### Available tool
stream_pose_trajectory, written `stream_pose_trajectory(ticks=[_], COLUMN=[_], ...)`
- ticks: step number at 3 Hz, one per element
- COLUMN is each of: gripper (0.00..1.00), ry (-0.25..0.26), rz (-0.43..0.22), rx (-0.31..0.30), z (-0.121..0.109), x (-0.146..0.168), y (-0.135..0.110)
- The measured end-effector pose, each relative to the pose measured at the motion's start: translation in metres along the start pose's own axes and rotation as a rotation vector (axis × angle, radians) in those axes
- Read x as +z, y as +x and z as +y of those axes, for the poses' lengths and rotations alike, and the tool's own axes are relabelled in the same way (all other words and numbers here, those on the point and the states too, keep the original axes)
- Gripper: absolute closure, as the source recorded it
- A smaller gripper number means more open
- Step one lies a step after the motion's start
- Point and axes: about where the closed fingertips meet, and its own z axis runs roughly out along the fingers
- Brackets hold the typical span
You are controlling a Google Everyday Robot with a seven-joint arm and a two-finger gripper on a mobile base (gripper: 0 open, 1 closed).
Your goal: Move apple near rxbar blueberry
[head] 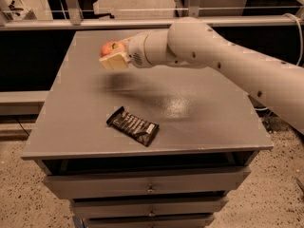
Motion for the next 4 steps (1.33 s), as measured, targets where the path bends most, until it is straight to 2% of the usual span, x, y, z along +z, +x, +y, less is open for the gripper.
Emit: stream_pose_trajectory(ticks=[1, 2, 3, 4], gripper=[1.00, 1.00, 1.00, 1.00], ry=[-0.005, 0.078, 0.233, 0.361], rz=[-0.001, 0.009, 0.027, 0.039], rx=[0.000, 0.027, 0.031, 0.039], z=[0.002, -0.023, -0.082, -0.144], x=[0.003, -0.016, -0.064, -0.107], y=[0.000, 0.018, 0.040, 0.060])
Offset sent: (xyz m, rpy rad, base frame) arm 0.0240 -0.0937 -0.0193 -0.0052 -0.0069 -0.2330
